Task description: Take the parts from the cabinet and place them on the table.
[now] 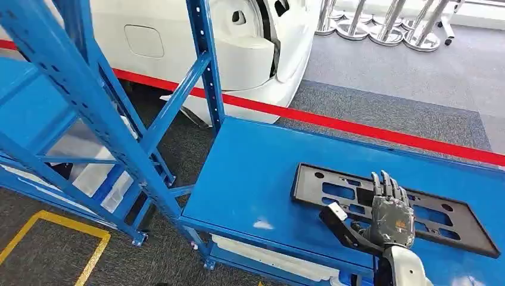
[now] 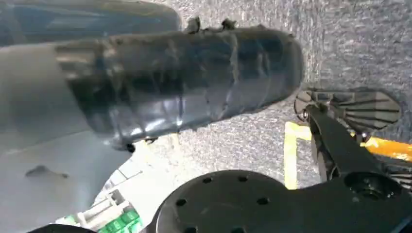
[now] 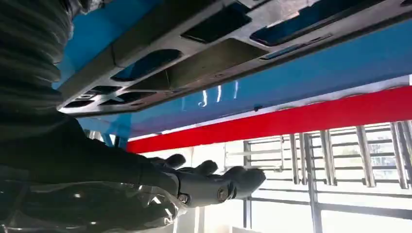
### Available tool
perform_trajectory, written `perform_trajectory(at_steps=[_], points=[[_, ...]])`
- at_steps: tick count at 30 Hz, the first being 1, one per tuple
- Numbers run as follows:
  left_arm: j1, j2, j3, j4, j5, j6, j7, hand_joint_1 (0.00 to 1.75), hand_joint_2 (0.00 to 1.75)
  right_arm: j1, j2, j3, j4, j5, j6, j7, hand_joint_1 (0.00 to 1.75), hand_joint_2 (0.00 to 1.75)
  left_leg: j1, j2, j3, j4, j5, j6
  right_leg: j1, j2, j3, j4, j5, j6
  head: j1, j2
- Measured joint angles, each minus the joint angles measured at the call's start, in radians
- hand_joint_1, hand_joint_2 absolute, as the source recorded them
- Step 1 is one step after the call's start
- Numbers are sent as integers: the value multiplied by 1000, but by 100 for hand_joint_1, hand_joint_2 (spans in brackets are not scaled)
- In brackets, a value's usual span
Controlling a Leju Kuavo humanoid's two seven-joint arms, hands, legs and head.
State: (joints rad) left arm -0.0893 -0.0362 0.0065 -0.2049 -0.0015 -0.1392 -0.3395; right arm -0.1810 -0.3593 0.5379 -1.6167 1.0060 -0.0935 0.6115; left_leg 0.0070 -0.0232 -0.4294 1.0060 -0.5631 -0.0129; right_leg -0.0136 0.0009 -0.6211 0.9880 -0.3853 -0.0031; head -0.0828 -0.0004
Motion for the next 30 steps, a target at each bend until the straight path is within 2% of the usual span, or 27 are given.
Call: perform_trajectory(at_steps=[1,4,5,6,7,8,9,10,11,13,14,15,16,17,19,20,21,22,24,25,26,29,30], points=[[-3,0,0,0,1,0,0,0,0,0,0,0,0,-6,0,-1,0,175,-1,8,-24,44,-20,-2,2,0,5,-4,-2,-3,-2,0],[-3,18,0,0,3,-2,0,0,0,3,0,0,5,-27,-3,-7,0,175,-3,11,-154,248,-126,-4,9,-1,10,-6,-11,-15,-2,0],[-2,23,0,0,3,-5,0,0,0,6,0,0,8,-32,-3,-7,0,175,-3,11,-175,267,-124,-2,12,-1,13,-6,-14,-19,-2,0],[0,26,0,0,3,-6,-1,0,0,9,0,0,12,-34,-3,-7,0,175,-4,11,-178,243,-96,2,16,2,18,-6,-18,-21,-2,0],[2,29,0,0,3,-8,-2,0,0,10,0,0,14,-34,-3,-8,0,175,-7,11,-163,185,-49,11,21,3,22,-6,-20,-23,-2,0],[2,30,0,0,3,-8,-2,0,0,10,0,0,16,-35,-4,-8,0,175,-15,11,-131,88,18,26,27,4,28,-7,-22,-23,-2,0],[0,30,0,0,4,-8,-2,0,0,10,0,0,18,-39,-4,-8,0,175,-27,15,-103,4,71,47,25,5,30,-9,-23,-23,-1,0],[-1,30,0,0,6,-7,-2,0,0,9,1,0,22,-46,-4,-8,0,175,-34,12,-101,-15,67,55,32,6,34,-7,-23,-22,2,0],[-4,35,0,0,6,-7,-2,0,0,12,1,0,27,-53,-4,-8,0,175,-37,6,-101,-19,26,53,28,9,31,-10,-23,-19,-1,0],[-2,35,0,0,8,-8,-3,0,0,14,2,0,34,-61,-4,-10,0,175,-38,5,-98,-29,73,58,27,9,32,-10,-25,-12,-3,0],[-1,35,0,0,9,-8,-6,0,0,14,2,0,37,-62,-5,-11,0,175,-32,6,-93,-38,87,62,33,11,34,-12,-24,-7,-1,0],[-1,35,0,0,9,-9,-6,0,0,16,-1,-1,39,-65,-5,-10,0,175,-19,13,-86,-52,102,59,34,12,33,-3,-31,-4,-3,0],[-2,35,0,0,9,-11,-5,0,0,15,0,0,42,-66,-5,-11,0,175,-15,14,-85,-60,108,64,33,11,15,35,-66,10,2,0],[-3,34,0,0,9,-11,-5,0,0,14,0,0,46,-69,-5,-10,0,175,-12,16,-87,-61,111,65,25,10,-15,104,-110,20,2,0],[-1,27,0,0,9,-11,-5,0,0,19,1,2,55,-71,-5,-11,0,175,-8,16,-93,-61,112,63,8,7,-80,253,-177,37,2,0],[1,26,0,0,9,-11,-4,0,0,22,1,2,58,-71,-5,-10,0,175,-5,16,-94,-61,112,62,2,5,-96,289,-186,44,2,0],[2,22,0,0,9,-11,-4,0,0,25,2,2,64,-71,-5,-11,0,175,-1,15,-95,-60,112,57,-6,2,-89,283,-171,52,2,0],[3,23,0,0,9,-11,-4,0,0,25,2,2,68,-71,-5,-11,0,175,3,15,-94,-59,110,52,-12,0,-59,226,-137,58,3,0],[2,22,0,0,10,-11,-4,0,0,23,2,2,73,-73,-5,-11,0,175,13,14,-93,-51,104,38,-23,-5,43,39,-53,69,3,0],[1,22,0,0,13,-11,-3,0,0,21,3,2,76,-75,-6,-11,0,175,9,14,-96,-45,99,28,-27,-6,73,-22,-55,71,5,0],[0,22,0,0,15,-11,-3,0,0,19,3,3,80,-77,-7,-11,0,175,9,13,-99,-39,94,17,-21,3,73,-27,-55,55,3,0],[0,22,0,0,16,-11,-3,0,0,19,-2,1,90,-82,-12,-12,0,175,12,13,-92,-52,100,-4,-16,4,70,-25,-55,33,1,0],[0,22,1,0,18,-11,-3,0,0,17,-6,-1,92,-84,-14,-12,0,175,15,14,-92,-48,92,-10,-23,1,76,-37,-48,23,0,0]])
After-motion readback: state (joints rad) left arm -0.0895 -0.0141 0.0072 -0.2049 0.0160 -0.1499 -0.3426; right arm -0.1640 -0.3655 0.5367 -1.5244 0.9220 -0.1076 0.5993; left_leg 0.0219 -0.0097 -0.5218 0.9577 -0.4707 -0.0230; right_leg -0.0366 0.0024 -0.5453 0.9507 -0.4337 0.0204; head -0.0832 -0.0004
